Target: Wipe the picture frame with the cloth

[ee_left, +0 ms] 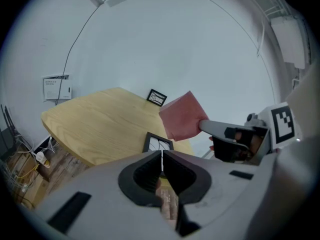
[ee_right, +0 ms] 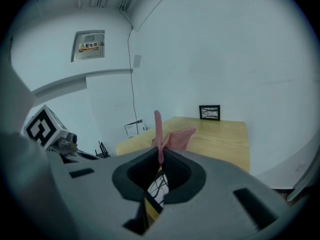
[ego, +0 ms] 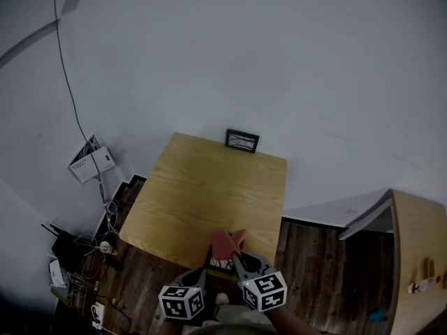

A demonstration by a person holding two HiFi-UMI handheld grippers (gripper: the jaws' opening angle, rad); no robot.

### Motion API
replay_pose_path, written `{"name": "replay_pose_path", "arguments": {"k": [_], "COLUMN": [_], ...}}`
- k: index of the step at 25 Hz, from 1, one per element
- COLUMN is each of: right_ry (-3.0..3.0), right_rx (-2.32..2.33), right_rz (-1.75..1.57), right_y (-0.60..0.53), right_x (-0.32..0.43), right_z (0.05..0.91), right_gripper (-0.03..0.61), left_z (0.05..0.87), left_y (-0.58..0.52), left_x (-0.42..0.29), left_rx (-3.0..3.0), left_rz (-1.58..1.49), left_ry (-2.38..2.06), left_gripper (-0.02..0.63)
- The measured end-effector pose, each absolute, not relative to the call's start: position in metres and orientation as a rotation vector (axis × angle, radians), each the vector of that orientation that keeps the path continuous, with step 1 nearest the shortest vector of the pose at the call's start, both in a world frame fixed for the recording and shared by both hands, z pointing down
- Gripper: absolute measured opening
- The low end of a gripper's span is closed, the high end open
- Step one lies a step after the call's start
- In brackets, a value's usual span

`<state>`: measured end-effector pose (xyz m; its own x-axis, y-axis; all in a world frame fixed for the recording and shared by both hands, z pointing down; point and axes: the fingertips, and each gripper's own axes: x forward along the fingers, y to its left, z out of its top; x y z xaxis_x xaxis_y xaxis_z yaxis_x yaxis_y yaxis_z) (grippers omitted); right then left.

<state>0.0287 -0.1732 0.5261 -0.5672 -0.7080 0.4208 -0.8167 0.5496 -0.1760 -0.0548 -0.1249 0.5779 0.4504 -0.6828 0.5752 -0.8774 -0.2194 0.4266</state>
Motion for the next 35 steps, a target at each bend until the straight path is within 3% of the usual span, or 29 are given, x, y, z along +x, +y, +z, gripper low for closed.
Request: {"name": "replay_pose_path", "arguments": {"k": [14,17,35], "right_ry": [-2.427,-2.408,-2.202], "right_rx": [1.157,1.145,1.09], "right_rz": [0.516,0.516,0.516], "right_y": [-0.223,-0.229,-0.238], "right_x": [0.008,0.005,0.011], "right_z": [0.571,0.58,0.646], "right_gripper": [0.01,0.009,0.009], "left_z": [0.618,0.624,0.662], "left_y": [-0.154,-0.157,-0.165], "left_x": [-0.057,-0.053,-0.048], "left_rx": [1.901,1.903,1.862], "left_rz": [0.398,0.411,0.584], "left_ry": [-1.328,-1.299,-1.283], "left_gripper": [0.012,0.104,0.104]}}
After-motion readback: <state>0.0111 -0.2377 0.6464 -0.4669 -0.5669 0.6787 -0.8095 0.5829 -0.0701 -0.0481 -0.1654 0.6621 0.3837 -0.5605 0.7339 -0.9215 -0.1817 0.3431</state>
